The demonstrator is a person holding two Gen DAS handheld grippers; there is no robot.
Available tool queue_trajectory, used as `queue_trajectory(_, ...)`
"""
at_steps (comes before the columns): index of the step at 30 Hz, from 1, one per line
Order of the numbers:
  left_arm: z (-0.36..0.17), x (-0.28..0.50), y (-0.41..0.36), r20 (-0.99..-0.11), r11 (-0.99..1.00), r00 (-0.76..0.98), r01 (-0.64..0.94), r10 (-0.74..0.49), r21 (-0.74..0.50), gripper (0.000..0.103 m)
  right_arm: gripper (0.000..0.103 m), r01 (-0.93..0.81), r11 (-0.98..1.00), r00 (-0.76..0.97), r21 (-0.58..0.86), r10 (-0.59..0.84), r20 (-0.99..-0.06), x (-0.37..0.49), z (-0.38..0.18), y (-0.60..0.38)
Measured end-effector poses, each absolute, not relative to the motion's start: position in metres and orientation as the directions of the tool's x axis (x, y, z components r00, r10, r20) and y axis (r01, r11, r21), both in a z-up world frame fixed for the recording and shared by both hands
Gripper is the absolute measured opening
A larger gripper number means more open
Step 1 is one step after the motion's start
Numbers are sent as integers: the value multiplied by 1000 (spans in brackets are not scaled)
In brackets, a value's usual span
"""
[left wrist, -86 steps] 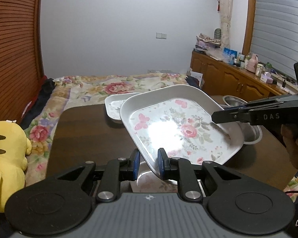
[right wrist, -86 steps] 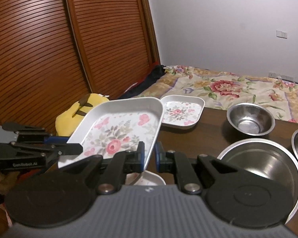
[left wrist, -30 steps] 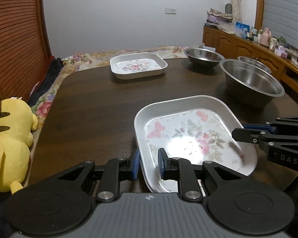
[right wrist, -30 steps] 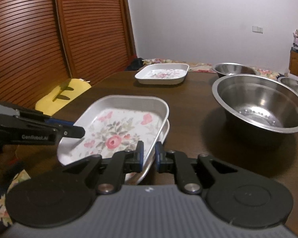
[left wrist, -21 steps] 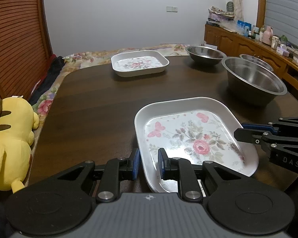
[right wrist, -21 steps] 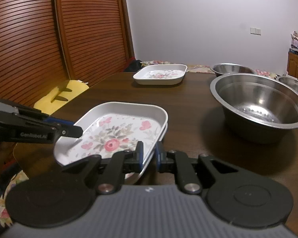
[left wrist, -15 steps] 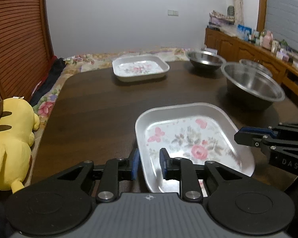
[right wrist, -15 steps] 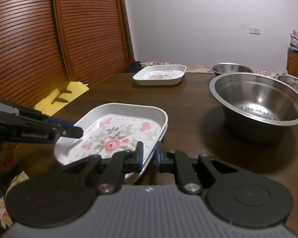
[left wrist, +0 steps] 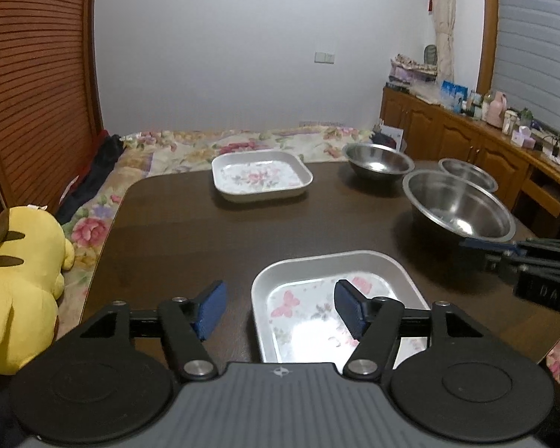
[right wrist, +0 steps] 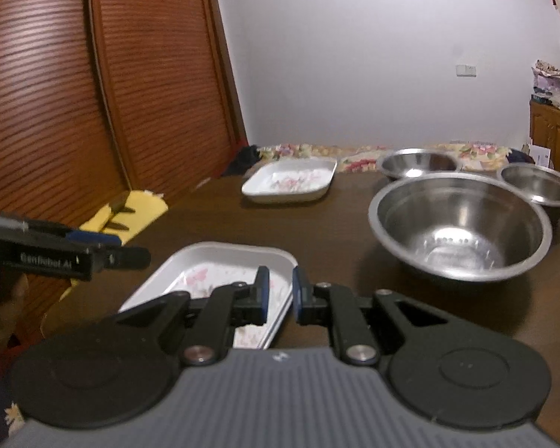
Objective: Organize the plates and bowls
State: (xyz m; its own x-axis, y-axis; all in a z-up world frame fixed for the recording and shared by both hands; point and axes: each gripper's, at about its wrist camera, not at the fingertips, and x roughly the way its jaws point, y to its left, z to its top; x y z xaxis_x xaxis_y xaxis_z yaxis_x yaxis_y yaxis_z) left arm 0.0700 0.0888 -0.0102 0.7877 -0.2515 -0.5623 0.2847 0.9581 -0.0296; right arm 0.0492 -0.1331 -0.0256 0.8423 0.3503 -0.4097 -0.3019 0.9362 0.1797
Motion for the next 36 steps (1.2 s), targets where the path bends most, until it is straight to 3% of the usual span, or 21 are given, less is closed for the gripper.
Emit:
queue_trajectory(9,10,73,83,-519,952,810,305,-271,-21,75,14,-309,943,883,123,332,-331,51,16,-141)
queue_trajectory(19,32,75,77,-478,949,840,311,-256,40,93,16,-313,942,895,123,336,-294,62,41,-149)
queue_trajectory(21,36,75,80,-461,952,849,303,-256,30,97,27,-307,944,899,123,330,-287,63,44,-151)
queue_trajectory(23,41,77,81,-451,955,855,296,-257,19,98,50,-301,946,906,122,323,-274,63,47,-152)
queue_trajectory(27,51,78,84,-427,957,866,291,-260,7,99,65,-286,953,919,103,303,-253,64,55,-153)
queue_trajectory(32,62,79,87,-404,960,878,281,-257,-2,99,96,-280,955,932,96,294,-213,65,64,-156)
queue_trajectory(36,67,82,89,-386,962,887,274,-256,-9,99,97,-275,958,939,85,287,-192,68,70,-157)
